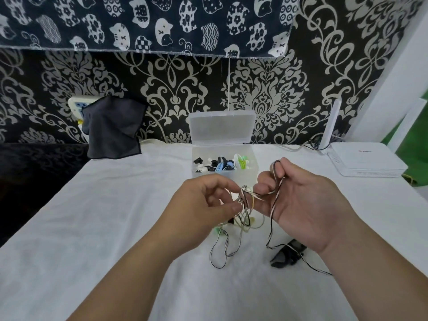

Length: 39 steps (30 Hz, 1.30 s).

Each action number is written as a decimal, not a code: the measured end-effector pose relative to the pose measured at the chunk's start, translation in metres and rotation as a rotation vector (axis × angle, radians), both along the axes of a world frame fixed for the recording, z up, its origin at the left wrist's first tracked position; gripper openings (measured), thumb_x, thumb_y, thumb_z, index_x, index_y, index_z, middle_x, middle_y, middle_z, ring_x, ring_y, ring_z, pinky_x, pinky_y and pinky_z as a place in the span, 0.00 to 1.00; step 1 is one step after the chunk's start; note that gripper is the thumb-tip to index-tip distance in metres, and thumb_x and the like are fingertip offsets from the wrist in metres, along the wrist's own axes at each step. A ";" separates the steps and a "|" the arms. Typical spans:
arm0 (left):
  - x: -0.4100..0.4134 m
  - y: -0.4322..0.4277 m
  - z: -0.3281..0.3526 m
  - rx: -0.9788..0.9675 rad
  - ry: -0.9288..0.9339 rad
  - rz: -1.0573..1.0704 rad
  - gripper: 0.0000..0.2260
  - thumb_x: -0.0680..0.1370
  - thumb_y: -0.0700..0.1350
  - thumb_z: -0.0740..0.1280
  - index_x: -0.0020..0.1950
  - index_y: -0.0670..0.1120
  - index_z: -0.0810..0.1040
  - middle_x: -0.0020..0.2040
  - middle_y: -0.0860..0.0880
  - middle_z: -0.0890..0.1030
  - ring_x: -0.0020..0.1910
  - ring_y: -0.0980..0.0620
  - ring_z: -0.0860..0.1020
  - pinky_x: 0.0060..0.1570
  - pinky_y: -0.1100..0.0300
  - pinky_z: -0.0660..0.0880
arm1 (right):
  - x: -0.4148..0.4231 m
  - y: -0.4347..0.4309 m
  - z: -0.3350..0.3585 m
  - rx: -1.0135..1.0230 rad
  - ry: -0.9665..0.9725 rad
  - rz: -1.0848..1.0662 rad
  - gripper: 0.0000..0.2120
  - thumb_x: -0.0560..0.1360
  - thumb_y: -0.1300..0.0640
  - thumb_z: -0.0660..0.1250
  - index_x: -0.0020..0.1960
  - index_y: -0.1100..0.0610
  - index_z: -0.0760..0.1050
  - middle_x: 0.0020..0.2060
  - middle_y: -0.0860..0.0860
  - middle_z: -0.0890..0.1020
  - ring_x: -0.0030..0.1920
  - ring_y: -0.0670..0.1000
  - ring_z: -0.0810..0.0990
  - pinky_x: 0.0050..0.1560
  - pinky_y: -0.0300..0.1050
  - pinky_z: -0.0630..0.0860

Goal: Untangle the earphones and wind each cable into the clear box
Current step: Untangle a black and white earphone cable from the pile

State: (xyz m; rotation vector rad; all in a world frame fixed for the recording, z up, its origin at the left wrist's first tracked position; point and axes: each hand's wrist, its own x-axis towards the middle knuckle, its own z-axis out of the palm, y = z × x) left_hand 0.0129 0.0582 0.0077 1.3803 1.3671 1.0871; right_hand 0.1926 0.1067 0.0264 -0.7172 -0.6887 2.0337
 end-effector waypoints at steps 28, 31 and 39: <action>0.001 0.001 0.000 0.034 -0.135 0.113 0.06 0.70 0.34 0.76 0.38 0.41 0.81 0.31 0.47 0.80 0.32 0.52 0.76 0.36 0.63 0.72 | -0.010 -0.016 -0.012 0.888 -1.235 -0.088 0.08 0.74 0.53 0.73 0.37 0.45 0.82 0.31 0.43 0.82 0.32 0.46 0.78 0.35 0.42 0.73; -0.001 0.003 0.001 -0.044 -0.264 0.153 0.05 0.65 0.37 0.77 0.36 0.43 0.83 0.37 0.40 0.81 0.38 0.47 0.77 0.46 0.55 0.73 | -0.009 -0.014 -0.008 0.755 -1.181 -0.043 0.09 0.76 0.53 0.71 0.37 0.45 0.83 0.32 0.45 0.84 0.32 0.44 0.80 0.35 0.36 0.73; -0.001 0.003 0.004 -0.251 -0.600 0.155 0.04 0.65 0.38 0.69 0.38 0.44 0.78 0.41 0.44 0.81 0.37 0.50 0.78 0.43 0.57 0.72 | -0.012 -0.015 -0.005 0.353 -0.860 -0.009 0.09 0.77 0.61 0.68 0.40 0.59 0.84 0.35 0.55 0.85 0.33 0.51 0.83 0.41 0.49 0.77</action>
